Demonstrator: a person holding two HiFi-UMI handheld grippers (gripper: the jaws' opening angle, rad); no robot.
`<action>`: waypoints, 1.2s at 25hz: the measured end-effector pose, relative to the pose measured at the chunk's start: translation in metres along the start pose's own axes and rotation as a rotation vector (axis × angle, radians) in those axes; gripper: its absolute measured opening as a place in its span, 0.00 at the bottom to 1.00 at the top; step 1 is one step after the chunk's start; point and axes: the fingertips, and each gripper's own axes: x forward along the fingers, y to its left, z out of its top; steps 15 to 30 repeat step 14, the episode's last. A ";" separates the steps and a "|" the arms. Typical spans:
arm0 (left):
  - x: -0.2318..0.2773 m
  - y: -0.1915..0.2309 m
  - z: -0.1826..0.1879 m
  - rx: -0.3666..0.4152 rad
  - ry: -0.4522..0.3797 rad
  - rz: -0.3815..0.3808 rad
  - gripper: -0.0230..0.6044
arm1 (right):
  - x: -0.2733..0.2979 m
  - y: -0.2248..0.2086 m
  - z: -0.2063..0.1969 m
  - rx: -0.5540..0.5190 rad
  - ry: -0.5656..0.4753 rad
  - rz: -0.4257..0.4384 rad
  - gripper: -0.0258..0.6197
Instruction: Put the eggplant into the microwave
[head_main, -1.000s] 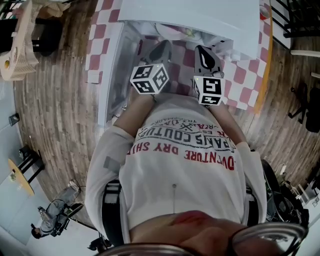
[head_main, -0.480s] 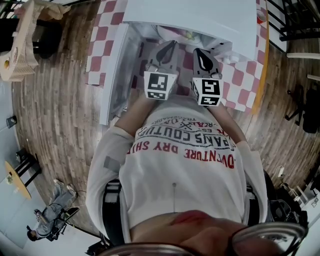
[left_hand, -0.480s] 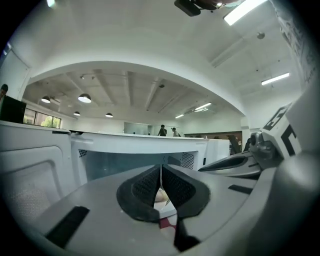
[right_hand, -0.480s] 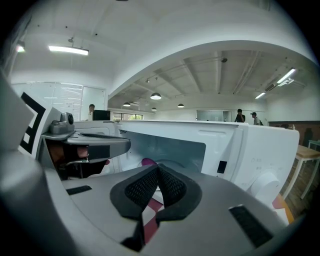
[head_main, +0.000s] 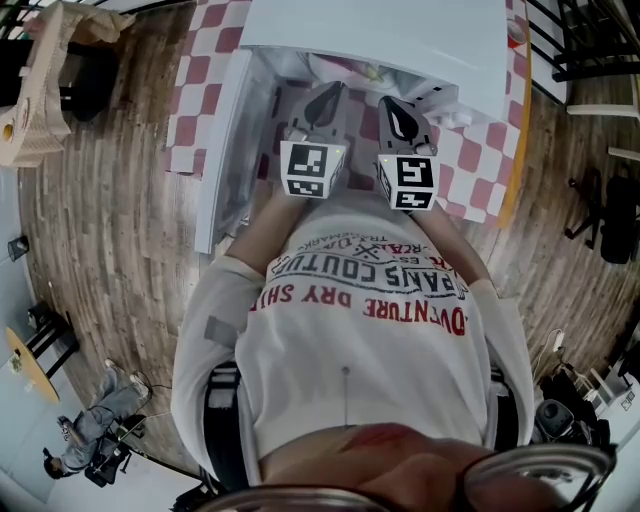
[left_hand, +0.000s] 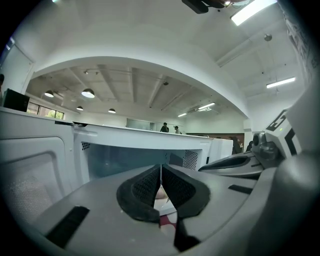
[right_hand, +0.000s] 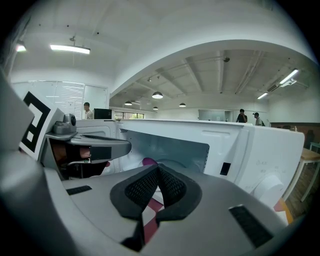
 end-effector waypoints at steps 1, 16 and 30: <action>0.000 0.001 -0.002 -0.006 0.003 0.001 0.09 | 0.000 0.000 0.000 0.002 0.002 0.002 0.07; -0.003 0.004 -0.002 -0.020 0.021 0.023 0.09 | -0.002 0.009 0.001 0.009 -0.006 0.044 0.07; -0.003 0.004 -0.002 -0.020 0.021 0.023 0.09 | -0.002 0.009 0.001 0.009 -0.006 0.044 0.07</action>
